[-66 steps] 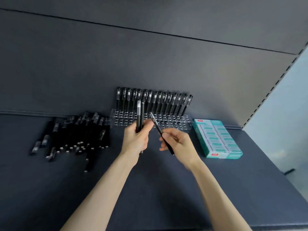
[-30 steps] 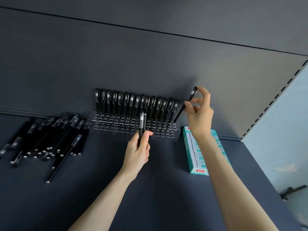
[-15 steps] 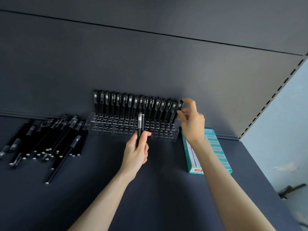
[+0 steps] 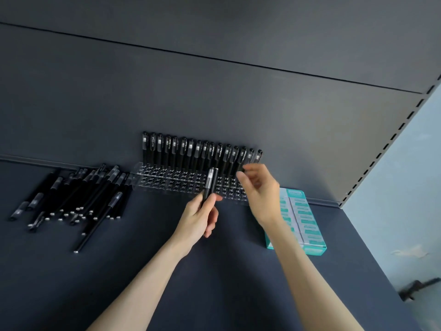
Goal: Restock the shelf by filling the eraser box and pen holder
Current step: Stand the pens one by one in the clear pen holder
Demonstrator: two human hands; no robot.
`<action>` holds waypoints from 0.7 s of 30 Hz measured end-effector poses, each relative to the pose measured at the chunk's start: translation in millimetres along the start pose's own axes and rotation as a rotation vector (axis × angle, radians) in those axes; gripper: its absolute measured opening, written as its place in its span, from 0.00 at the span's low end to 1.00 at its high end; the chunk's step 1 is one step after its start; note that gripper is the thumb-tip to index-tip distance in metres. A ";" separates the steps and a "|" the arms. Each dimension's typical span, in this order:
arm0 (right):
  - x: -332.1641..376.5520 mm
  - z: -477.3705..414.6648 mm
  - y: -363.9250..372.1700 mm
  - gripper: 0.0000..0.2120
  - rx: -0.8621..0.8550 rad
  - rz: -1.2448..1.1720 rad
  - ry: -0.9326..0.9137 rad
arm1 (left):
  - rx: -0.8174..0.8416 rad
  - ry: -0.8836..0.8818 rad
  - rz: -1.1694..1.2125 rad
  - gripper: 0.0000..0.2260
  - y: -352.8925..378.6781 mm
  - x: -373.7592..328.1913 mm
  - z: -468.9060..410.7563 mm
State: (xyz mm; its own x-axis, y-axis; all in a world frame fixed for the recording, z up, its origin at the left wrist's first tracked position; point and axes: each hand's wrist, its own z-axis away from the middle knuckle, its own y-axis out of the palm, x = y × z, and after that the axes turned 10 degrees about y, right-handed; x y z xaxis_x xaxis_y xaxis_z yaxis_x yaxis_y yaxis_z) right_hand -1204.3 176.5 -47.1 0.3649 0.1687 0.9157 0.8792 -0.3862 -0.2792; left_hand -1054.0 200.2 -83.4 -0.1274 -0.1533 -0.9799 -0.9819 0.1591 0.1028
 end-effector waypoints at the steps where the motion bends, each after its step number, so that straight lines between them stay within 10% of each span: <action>1: 4.3 5.8 4.5 0.07 0.081 -0.063 0.032 | 0.035 -0.001 0.001 0.11 -1.8 -3.4 2.5; 10: 39.7 32.3 55.5 0.12 0.345 -0.372 0.127 | 0.080 -0.031 0.039 0.10 -58.3 -22.2 18.8; 21: 55.5 51.8 131.7 0.09 0.427 -0.329 0.242 | -0.293 0.163 -0.110 0.09 -180.2 -59.5 -3.0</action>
State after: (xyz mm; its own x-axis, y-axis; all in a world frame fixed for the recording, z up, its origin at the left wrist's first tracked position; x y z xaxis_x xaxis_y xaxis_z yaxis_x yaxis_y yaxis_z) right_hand -1052.4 182.0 -48.0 0.0162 -0.0133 0.9998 0.9981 0.0596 -0.0154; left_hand -869.9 177.7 -43.1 -0.0160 -0.3118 -0.9500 -0.9865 -0.1497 0.0657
